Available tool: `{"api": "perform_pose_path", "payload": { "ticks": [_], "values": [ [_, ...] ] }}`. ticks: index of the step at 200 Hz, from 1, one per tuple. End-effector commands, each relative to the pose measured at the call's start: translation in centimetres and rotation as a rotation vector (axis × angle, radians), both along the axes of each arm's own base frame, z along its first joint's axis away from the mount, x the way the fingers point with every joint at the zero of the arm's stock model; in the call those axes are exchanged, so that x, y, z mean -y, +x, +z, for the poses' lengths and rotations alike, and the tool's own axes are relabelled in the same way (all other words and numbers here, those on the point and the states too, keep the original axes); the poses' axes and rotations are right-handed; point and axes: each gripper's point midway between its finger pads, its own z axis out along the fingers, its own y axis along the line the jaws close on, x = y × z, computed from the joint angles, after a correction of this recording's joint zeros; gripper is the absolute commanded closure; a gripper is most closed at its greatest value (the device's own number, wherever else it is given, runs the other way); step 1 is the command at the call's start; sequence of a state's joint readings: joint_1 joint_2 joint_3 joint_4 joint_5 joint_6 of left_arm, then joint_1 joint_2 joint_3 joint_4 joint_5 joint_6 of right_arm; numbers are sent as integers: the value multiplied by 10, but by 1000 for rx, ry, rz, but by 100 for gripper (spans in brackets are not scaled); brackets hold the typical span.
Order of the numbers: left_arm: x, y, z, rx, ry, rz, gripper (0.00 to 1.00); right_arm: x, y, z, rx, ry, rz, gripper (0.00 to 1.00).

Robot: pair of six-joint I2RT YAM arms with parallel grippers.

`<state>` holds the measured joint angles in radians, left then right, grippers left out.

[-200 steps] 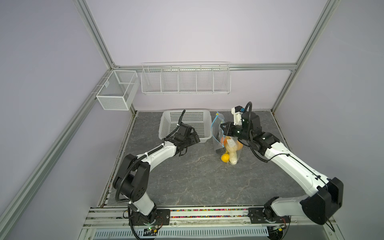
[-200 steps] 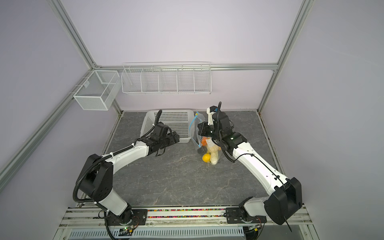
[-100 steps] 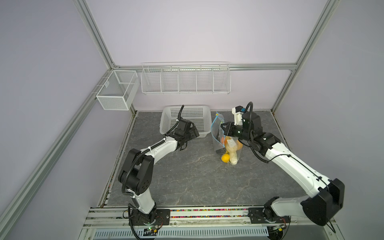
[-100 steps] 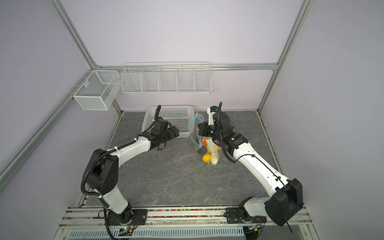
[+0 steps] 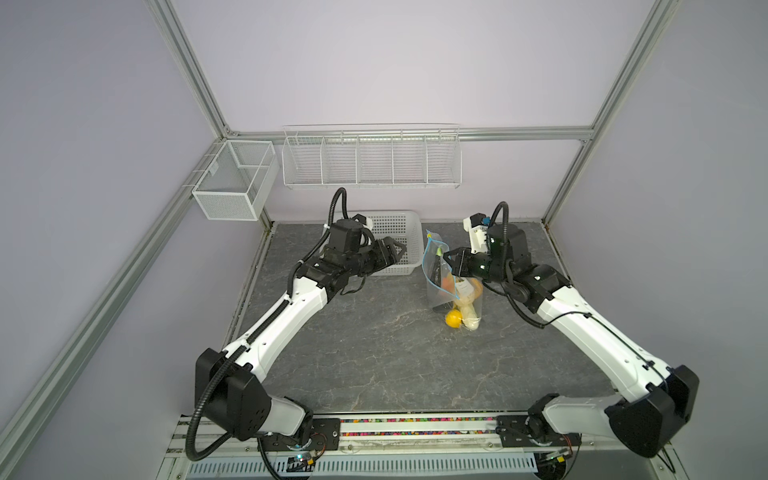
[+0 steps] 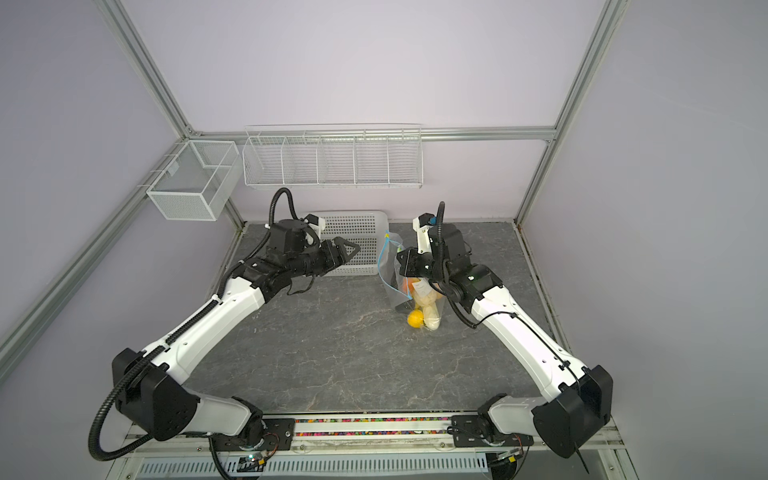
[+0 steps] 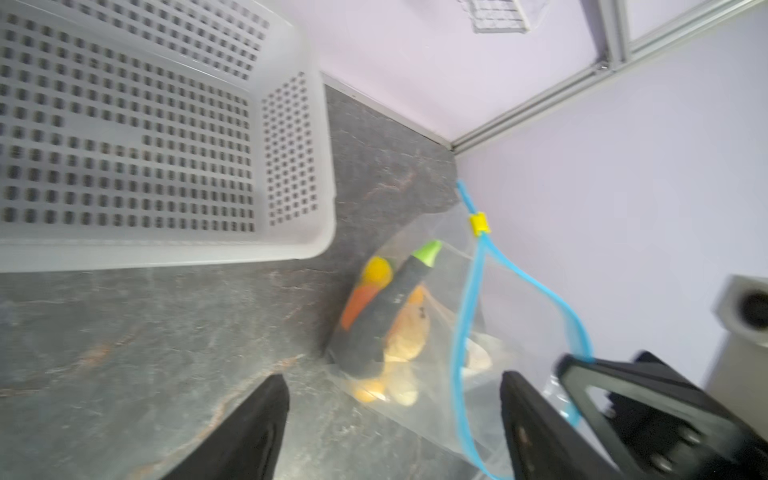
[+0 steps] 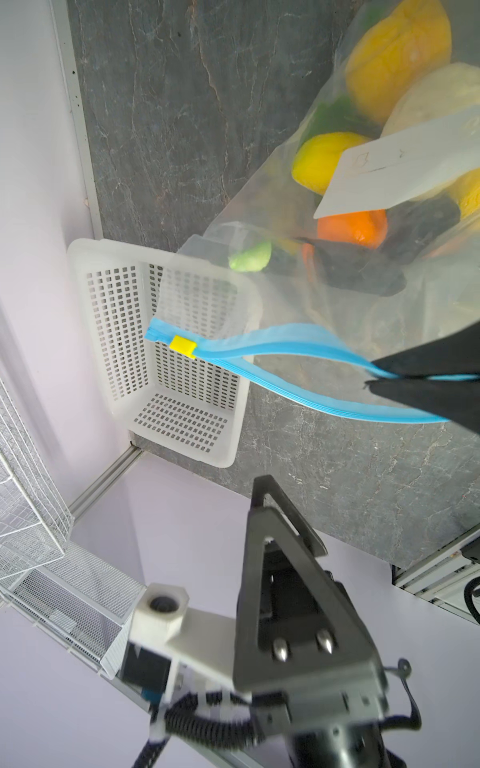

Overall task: Place the food in the zip-top bag and seal the zipper
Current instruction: 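Move the left gripper to the blue zipper edge near the right gripper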

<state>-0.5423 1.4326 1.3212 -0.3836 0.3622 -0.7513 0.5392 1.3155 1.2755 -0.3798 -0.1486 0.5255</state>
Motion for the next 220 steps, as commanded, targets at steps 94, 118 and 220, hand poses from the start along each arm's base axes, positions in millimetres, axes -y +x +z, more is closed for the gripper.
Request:
{"api": "perform_pose_path", "payload": {
  "ticks": [94,118,220],
  "values": [
    [65,-30,-37,-215,4,-195,67,-2,-3,20,18,4,13,94],
    [64,-32,-35,-206,3,-193,79,-2,-3,21,22,8,12,93],
    [73,-41,1,-133,14,-221,100,-3,-13,42,70,-20,36,93]
  ]
}}
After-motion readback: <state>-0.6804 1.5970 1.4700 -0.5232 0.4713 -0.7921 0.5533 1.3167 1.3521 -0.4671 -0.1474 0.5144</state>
